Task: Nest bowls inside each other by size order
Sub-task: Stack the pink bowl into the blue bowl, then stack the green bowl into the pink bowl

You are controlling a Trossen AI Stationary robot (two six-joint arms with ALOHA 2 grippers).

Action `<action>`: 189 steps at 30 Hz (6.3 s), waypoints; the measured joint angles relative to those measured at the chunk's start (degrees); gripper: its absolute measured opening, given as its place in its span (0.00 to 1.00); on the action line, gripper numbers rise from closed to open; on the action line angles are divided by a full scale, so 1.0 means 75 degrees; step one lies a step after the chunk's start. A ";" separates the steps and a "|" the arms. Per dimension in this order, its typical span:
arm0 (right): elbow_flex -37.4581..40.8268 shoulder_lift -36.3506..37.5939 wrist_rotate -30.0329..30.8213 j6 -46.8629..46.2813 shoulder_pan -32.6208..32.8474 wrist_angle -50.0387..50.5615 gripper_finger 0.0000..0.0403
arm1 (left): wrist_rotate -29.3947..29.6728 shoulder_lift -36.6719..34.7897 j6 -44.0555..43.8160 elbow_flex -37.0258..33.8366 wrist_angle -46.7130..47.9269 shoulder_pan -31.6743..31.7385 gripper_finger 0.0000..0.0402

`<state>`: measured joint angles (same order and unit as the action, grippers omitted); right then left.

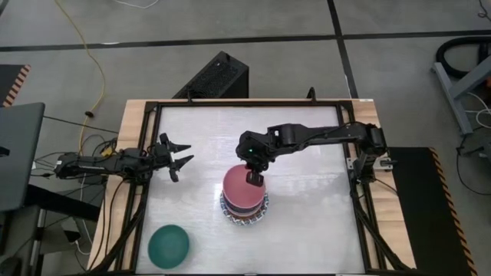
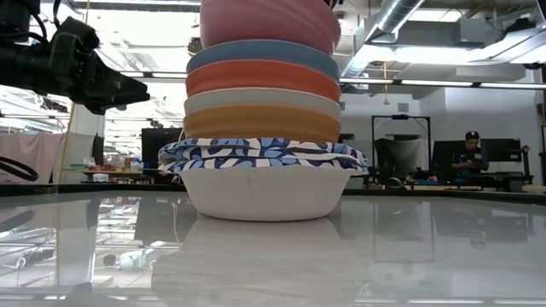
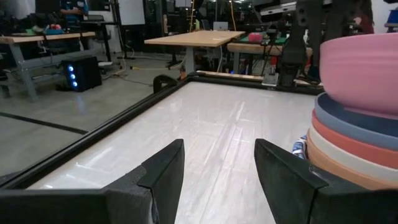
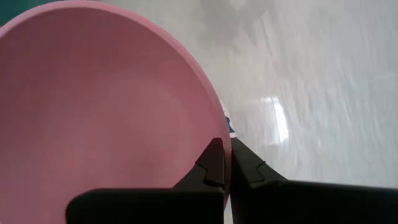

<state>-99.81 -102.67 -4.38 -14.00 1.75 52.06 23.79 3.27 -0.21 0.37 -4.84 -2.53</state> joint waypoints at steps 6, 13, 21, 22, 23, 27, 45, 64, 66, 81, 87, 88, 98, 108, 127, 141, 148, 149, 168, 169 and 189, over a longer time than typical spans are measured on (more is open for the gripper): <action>-0.0003 0.0000 0.0000 -0.0024 0.0021 0.0142 0.03 | 0.0000 0.0000 0.0000 0.0002 0.0000 0.0001 0.46; -0.0003 -0.0003 -0.0003 -0.0140 0.0069 0.0202 0.03 | 0.0000 0.0000 0.0000 0.0000 0.0000 -0.0001 0.46; -0.0006 -0.0075 0.0006 -0.0327 0.0058 0.0231 0.03 | 0.0000 0.0000 0.0000 0.0000 0.0000 -0.0001 0.46; -0.0009 -0.0097 0.0006 -0.0335 0.0057 0.0223 0.03 | -0.0001 0.0000 0.0000 0.0000 0.0000 0.0001 0.46; -0.0008 -0.0121 0.0006 -0.0335 0.0058 0.0268 0.03 | -0.0003 0.0001 -0.0001 0.0000 0.0000 0.0000 0.46; -0.0003 -0.0374 -0.0003 -0.0308 0.0069 0.0392 0.03 | -0.0006 0.0003 0.0000 0.0001 0.0000 -0.0001 0.46; -0.0912 -0.1183 0.0094 -0.0205 0.0071 0.1354 0.03 | 0.0000 0.0015 0.0000 -0.0001 -0.0003 0.0001 0.46; -0.0918 -0.1332 0.0172 -0.0391 0.0075 0.1243 0.16 | 0.0000 0.0015 0.0000 -0.0001 0.0000 0.0000 0.46; -0.0915 -0.1332 0.0172 -0.0465 0.0102 0.1243 0.18 | 0.0000 0.0015 0.0000 -0.0001 0.0000 0.0001 0.46; -0.0912 -0.1255 0.0169 -0.0561 -0.0016 0.1642 0.38 | 0.0000 0.0015 0.0000 0.0000 0.0000 0.0001 0.46; -0.1453 -0.1202 0.0169 -0.0880 -0.0173 0.2045 0.39 | 0.0000 0.0014 0.0000 0.0001 0.0000 -0.0001 0.46; -0.1591 -0.1201 0.0169 -0.0926 -0.0206 0.2077 0.39 | 0.0000 0.0015 -0.0002 0.0002 0.0000 0.0001 0.46; -0.2653 -0.1209 -0.0295 -0.0359 0.0214 0.0445 0.38 | 0.0000 0.0015 0.0000 -0.0001 0.0000 0.0001 0.46; -0.2661 -0.1212 -0.0814 0.1209 0.1522 -0.2306 0.38 | 0.0000 0.0012 0.0000 0.0000 -0.0003 -0.0002 0.46; -0.2646 -0.2726 0.0921 0.4638 0.3565 -0.4672 0.38 | 0.0006 0.0020 0.0000 0.0002 0.0005 0.0001 0.46; -0.2649 -0.4613 0.0246 0.5531 0.3257 -0.7005 0.38 | 0.0011 0.0114 -0.0001 0.0000 -0.0002 -0.0001 0.46; -0.2658 -0.4733 -0.0038 0.5547 0.3198 -0.7339 0.38 | 0.0014 0.0111 0.0000 0.0001 -0.0002 0.0001 0.46; -0.2658 -0.4733 -0.0047 0.5629 0.3198 -0.7443 0.38 | 0.0013 0.0111 0.0000 -0.0001 -0.0002 0.0001 0.46; -0.4394 -0.6278 -0.0216 0.6670 0.3085 -0.9014 0.38 | 0.0006 0.0163 0.0000 0.0002 0.0018 0.0001 0.46; -0.4352 -0.6271 -0.0219 0.6699 0.3074 -0.8976 0.38 | 0.0006 0.0169 0.0000 -0.0001 -0.0016 0.0001 0.46; -0.4473 -0.6314 -0.0213 0.6732 0.3002 -0.7204 0.38 | 0.0001 0.0210 0.0000 0.0002 0.0000 0.0001 0.46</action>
<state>-133.36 -150.03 -5.98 36.49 24.26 -1.97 23.80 4.84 -0.21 0.38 -4.84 -2.53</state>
